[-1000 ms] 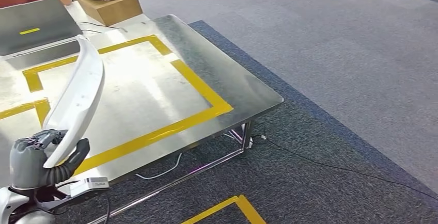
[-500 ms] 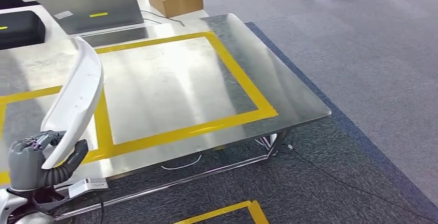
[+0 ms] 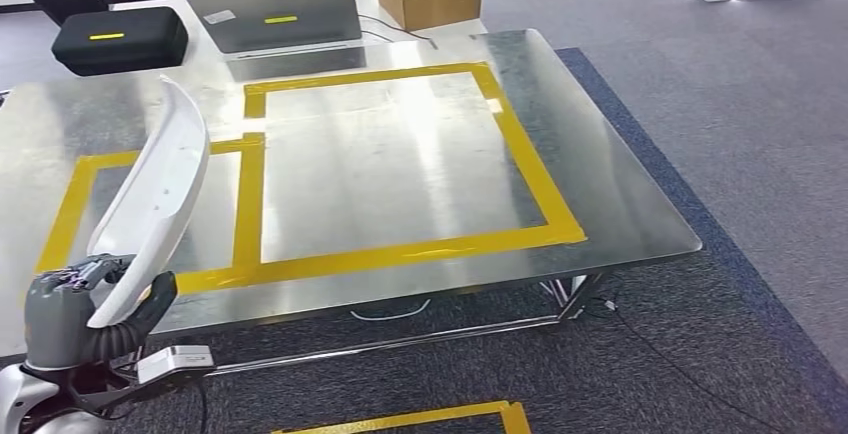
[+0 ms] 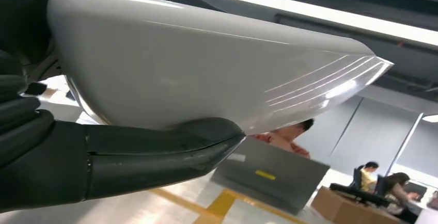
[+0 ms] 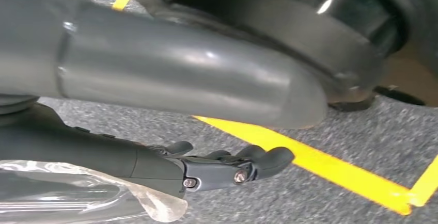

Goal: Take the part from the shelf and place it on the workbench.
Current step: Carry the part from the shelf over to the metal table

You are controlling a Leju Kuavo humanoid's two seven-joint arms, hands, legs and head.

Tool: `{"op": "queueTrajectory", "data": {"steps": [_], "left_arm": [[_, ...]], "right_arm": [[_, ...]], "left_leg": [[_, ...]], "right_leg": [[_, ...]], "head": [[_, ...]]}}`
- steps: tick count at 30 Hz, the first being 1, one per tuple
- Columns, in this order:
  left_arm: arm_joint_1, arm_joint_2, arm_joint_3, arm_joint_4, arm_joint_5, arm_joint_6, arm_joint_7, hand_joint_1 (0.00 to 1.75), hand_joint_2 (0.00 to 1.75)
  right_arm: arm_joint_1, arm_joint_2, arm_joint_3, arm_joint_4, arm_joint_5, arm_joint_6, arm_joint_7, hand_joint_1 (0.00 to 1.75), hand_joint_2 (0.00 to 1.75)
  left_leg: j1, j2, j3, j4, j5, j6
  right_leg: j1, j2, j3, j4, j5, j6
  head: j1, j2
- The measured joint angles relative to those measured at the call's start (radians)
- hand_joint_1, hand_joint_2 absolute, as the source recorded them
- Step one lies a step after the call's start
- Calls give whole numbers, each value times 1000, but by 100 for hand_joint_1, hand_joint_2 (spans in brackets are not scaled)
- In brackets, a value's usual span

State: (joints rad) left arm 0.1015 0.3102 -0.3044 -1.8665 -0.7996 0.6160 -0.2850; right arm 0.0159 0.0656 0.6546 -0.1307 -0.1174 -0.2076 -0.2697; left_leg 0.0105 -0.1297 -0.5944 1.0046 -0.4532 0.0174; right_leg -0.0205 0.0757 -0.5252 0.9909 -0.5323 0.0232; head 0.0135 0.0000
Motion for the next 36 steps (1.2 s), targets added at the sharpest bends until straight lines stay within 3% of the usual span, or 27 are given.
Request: {"op": "queueTrajectory", "data": {"steps": [2, 4, 8, 12, 14, 19, 36], "left_arm": [[1, 1, 1, 0, 0, 1, 0, 175, 175], [3, 2, 1, 0, 0, 1, 0, 175, 175], [3, 3, 1, 0, 0, 1, 0, 175, 175], [2, 3, 1, 0, 1, 1, -1, 175, 175], [2, 3, 1, 0, 2, 1, -1, 175, 175], [-3, 3, 1, 0, 2, 1, 2, 175, 175], [-8, 3, 13, 9, -12, -8, 29, 175, 175]], "right_arm": [[-3, 0, 0, -1, -3, 0, -1, 0, 0], [-4, 0, 0, -2, -5, 0, -1, 0, 0], [-4, 0, 0, -2, -6, 0, 1, 0, 0], [-4, 0, 0, -2, -6, 0, 5, 0, 0], [-5, 0, 0, -2, -7, 0, 5, 0, 0], [-8, 0, 0, -2, -6, 0, 6, 0, 0], [-9, 0, 0, -2, 7, -7, 9, 0, 0]], "left_leg": [[-2, 2, 4, -2, -1, 26], [-1, 3, 7, -3, 0, 31], [3, 6, 8, -4, 4, 18], [6, 6, 7, -7, 1, -15], [7, 6, 7, -8, -1, -23], [5, 7, 7, -6, -4, -28], [2, 7, 6, 0, -5, -27]], "right_leg": [[1, -3, 0, -2, -2, -1], [5, -3, 1, -1, -2, -6], [11, -2, 8, 0, -1, -12], [12, -1, 8, 2, -3, -16], [12, -1, 8, 2, -4, -16], [10, -1, 1, 2, -6, -15], [8, -1, 1, 1, -7, -13]], "head": [[-3, 0], [-4, 0], [-4, 0], [-4, 0], [-4, 0], [-3, 0], [-3, 0]]}}
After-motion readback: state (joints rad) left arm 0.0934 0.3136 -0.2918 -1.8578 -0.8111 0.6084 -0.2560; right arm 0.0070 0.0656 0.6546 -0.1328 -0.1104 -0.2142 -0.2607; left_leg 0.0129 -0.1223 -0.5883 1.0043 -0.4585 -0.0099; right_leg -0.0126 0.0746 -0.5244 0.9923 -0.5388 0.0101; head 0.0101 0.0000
